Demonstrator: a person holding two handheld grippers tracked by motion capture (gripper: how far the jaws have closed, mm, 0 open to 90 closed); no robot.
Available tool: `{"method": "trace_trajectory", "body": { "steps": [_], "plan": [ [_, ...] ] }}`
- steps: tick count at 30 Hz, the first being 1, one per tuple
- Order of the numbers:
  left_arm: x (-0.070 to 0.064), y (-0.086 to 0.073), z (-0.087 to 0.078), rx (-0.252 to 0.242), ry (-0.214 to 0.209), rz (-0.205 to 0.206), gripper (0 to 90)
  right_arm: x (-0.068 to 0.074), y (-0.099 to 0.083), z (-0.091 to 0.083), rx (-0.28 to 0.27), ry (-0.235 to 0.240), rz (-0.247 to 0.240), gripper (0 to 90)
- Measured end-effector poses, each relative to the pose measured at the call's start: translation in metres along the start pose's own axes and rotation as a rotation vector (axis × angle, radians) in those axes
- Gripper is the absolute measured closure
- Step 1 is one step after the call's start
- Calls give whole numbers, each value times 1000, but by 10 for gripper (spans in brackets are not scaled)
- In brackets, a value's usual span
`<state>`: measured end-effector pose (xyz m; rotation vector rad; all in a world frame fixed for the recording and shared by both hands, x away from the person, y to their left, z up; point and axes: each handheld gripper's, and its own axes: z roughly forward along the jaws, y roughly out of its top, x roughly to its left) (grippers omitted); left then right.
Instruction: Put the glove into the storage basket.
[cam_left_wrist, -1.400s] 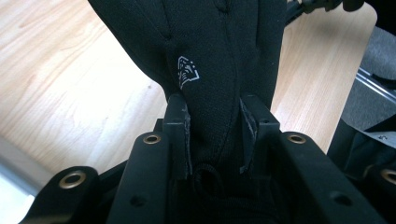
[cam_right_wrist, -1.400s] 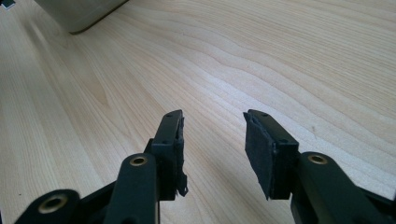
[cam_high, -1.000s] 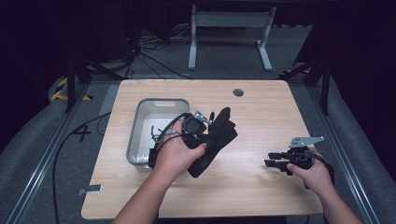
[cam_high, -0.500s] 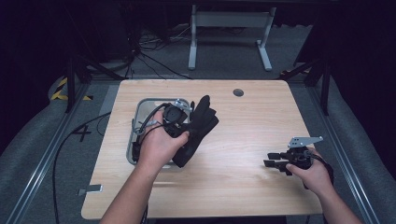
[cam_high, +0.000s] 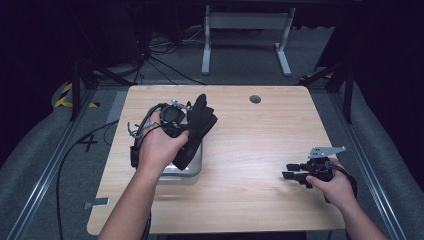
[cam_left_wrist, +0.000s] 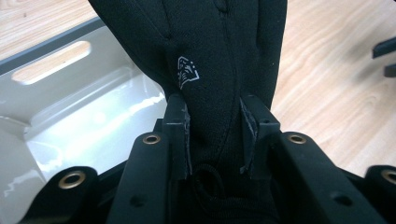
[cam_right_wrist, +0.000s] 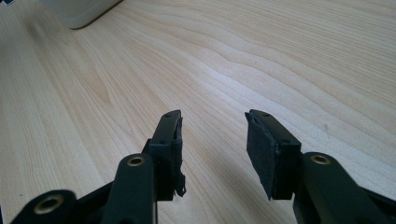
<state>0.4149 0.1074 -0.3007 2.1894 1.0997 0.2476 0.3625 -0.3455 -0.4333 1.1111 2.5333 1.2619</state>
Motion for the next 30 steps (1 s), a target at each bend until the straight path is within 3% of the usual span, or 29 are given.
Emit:
{"method": "trace_trajectory", "body": {
  "steps": [7, 15, 20, 30],
  "plan": [
    [20, -5, 11, 1, 26, -54, 675, 1, 0, 0, -4, -1, 2, 567],
    [40, -15, 27, 46, 47, -109, 675, 1, -1, -1, -2, -5, 5, 566],
    [47, -21, 40, 88, 69, -136, 673, 1, -1, -1, -8, -4, 5, 562],
    [58, -29, 62, 146, 69, -188, 672, 3, -1, 0, -6, -4, 5, 555]
  ]
}}
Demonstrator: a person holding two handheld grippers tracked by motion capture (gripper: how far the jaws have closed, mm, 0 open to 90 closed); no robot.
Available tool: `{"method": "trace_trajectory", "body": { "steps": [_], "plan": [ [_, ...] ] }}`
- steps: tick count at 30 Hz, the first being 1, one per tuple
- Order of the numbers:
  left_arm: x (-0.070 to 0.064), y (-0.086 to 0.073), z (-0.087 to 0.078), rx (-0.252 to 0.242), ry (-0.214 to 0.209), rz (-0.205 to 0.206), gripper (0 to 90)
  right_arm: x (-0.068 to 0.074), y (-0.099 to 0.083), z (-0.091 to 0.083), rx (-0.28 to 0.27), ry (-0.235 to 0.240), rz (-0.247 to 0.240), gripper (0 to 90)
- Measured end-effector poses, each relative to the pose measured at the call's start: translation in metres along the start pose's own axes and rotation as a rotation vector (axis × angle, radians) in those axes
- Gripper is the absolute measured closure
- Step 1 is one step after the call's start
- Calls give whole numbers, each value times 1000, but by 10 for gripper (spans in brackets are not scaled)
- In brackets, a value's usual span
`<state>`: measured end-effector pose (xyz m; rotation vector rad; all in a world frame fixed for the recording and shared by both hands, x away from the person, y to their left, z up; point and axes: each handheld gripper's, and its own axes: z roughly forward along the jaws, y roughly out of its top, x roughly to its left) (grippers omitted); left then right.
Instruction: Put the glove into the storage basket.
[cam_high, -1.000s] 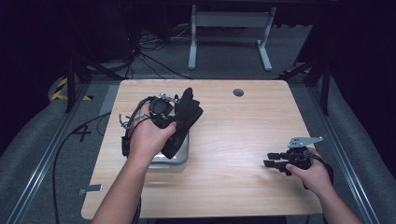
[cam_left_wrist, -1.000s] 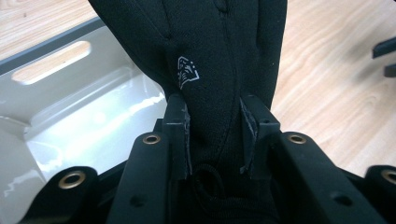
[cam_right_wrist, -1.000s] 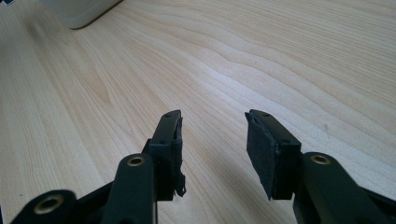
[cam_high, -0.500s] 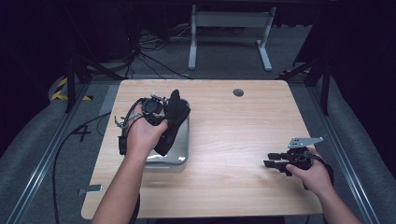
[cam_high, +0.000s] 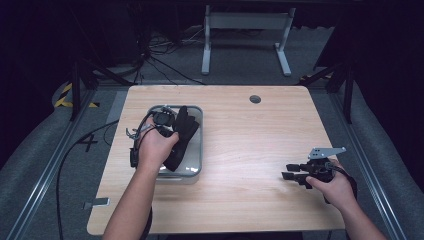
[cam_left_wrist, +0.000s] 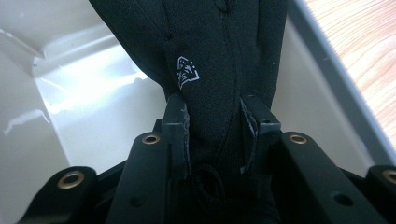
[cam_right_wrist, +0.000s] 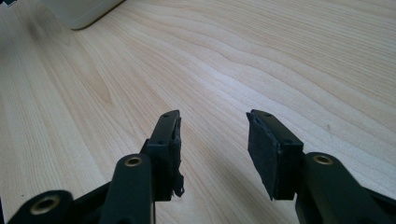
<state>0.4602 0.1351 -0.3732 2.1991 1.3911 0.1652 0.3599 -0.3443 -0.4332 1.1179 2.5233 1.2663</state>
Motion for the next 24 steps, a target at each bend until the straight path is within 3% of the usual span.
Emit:
{"method": "trace_trajectory", "body": {
  "steps": [10, 13, 16, 19, 24],
  "plan": [
    [6, -1, 16, 58, 3, -34, 670, 0, 1, -2, -15, -2, -6, 548],
    [7, -1, 21, 83, 10, -49, 626, 1, 2, -2, -15, -3, -7, 548],
    [8, -2, 21, 72, 19, -70, 557, 1, 2, -3, -16, -3, -6, 546],
    [6, -1, 16, 55, 40, -58, 448, 0, 2, -3, -19, -4, -7, 543],
    [-2, -2, 2, 11, 31, -23, 433, 0, 2, -3, -23, -5, -10, 539]
  ]
}}
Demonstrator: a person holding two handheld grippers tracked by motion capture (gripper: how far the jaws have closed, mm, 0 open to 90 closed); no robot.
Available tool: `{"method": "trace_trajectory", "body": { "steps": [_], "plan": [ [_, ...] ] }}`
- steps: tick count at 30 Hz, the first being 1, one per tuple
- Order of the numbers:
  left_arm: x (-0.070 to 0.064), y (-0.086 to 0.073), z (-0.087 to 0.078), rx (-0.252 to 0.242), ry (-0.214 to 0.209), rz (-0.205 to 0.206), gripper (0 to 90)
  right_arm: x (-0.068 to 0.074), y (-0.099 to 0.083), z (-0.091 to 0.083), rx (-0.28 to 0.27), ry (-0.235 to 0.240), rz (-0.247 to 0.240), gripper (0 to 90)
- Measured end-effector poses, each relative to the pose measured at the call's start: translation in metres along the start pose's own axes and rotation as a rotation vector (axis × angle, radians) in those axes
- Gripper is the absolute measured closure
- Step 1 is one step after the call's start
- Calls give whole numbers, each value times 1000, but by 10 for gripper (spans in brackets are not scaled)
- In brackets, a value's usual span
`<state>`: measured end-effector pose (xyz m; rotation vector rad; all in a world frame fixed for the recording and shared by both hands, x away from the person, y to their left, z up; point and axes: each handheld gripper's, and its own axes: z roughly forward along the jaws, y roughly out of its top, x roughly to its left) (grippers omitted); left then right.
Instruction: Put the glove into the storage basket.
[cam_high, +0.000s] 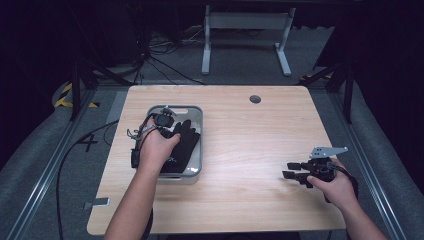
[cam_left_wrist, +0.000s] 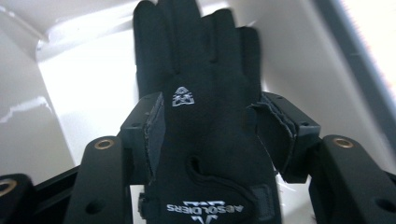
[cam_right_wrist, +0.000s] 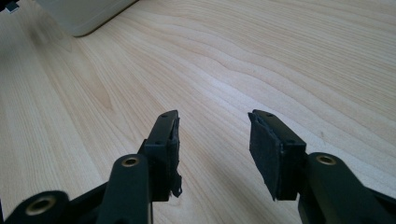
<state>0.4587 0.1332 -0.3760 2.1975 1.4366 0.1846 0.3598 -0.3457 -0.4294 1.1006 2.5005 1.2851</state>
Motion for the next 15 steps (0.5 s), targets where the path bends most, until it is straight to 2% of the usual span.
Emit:
{"method": "trace_trajectory", "body": {
  "steps": [9, 15],
  "plan": [
    [-13, -14, -31, -82, -17, 45, 427, -1, 4, 4, 2, 5, -1, 536],
    [-19, -30, -47, -98, -33, 66, 429, -2, 9, 8, 0, 13, -8, 533]
  ]
}}
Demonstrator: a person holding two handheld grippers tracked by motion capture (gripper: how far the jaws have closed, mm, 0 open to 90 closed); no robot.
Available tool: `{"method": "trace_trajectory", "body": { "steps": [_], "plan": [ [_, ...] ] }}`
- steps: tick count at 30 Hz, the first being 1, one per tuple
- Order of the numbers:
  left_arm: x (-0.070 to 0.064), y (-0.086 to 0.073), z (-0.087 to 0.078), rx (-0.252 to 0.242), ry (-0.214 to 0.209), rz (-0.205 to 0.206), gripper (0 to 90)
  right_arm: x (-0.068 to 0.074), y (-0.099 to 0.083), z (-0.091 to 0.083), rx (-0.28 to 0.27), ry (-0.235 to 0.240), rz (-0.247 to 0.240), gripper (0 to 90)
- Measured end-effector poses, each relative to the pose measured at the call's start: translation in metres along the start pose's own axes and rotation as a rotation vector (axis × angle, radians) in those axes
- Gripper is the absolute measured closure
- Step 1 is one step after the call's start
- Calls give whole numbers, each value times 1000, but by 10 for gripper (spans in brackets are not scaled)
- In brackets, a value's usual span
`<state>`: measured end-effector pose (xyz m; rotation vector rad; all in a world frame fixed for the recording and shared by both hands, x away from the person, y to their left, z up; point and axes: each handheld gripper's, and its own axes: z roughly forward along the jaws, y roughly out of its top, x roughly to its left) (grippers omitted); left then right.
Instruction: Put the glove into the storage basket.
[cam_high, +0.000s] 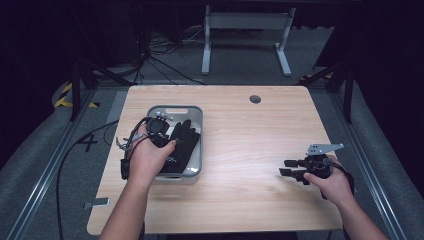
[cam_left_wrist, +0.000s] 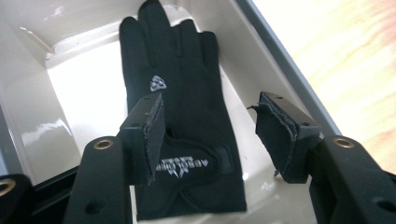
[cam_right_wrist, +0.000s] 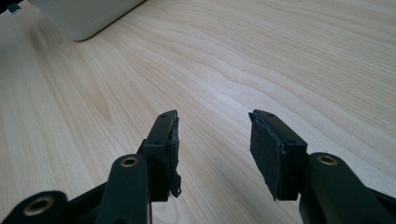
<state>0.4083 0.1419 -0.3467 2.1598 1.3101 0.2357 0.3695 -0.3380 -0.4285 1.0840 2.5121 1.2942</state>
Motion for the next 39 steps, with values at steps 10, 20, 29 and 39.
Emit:
{"method": "trace_trajectory", "body": {
  "steps": [10, 20, 29, 39],
  "plan": [
    [-24, -23, -24, -61, -18, 54, 431, 0, 0, 1, 1, 4, -3, 533],
    [-46, -36, -36, -81, -84, 122, 428, -1, -2, -1, -1, -3, 5, 530],
    [-47, -37, -35, -56, -112, 147, 423, -1, -3, 0, 0, 3, 6, 529],
    [-50, -38, -33, -47, -131, 156, 421, -1, -4, -1, 0, -3, 7, 528]
  ]
}}
